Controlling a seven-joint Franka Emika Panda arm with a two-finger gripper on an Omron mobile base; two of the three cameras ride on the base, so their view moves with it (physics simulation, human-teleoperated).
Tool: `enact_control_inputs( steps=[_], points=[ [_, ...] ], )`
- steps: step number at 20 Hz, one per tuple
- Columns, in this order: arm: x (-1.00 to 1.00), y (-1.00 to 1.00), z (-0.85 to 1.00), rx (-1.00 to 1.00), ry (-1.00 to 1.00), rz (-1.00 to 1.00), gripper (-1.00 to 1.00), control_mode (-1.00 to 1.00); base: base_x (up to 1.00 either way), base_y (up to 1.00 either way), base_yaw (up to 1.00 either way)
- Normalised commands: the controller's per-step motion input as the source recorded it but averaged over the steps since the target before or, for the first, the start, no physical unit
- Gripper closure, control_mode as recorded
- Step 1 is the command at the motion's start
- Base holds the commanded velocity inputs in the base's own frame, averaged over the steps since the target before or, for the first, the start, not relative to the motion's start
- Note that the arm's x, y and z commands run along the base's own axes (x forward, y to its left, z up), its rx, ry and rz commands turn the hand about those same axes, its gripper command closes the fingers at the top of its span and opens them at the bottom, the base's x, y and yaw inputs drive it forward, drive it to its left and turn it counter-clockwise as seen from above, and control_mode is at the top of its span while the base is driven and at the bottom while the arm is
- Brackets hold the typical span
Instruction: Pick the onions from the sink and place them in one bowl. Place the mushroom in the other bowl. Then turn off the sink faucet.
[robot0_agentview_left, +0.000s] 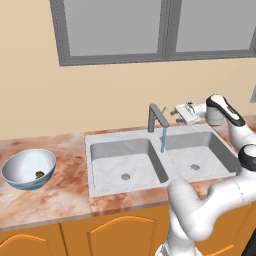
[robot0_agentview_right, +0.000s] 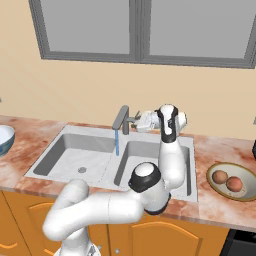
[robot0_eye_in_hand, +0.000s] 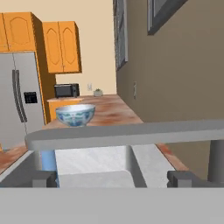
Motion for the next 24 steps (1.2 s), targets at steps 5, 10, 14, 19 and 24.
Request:
enact_control_inputs(
  steps=[5,10,14,19,24],
  points=[
    [0.32,-0.18,-0.06,0.0,-0.01,0.0,-1.0,-1.0,0.0,0.0,0.0],
    [0.25,-0.04,-0.05,0.0,0.0,0.0,-1.0,-1.0,0.0,0.0,0.0],
    [0.21,0.0,-0.07,0.0,0.0,-0.01,-1.0,-1.0,0.0,0.0,0.0],
    [0.12,0.0,-0.14,0.0,0.0,-0.07,-1.0,-1.0,0.0,0.0,0.0],
    [0.04,0.0,-0.17,0.0,0.0,-0.15,-1.0,-1.0,0.0,0.0,0.0]
  ],
)
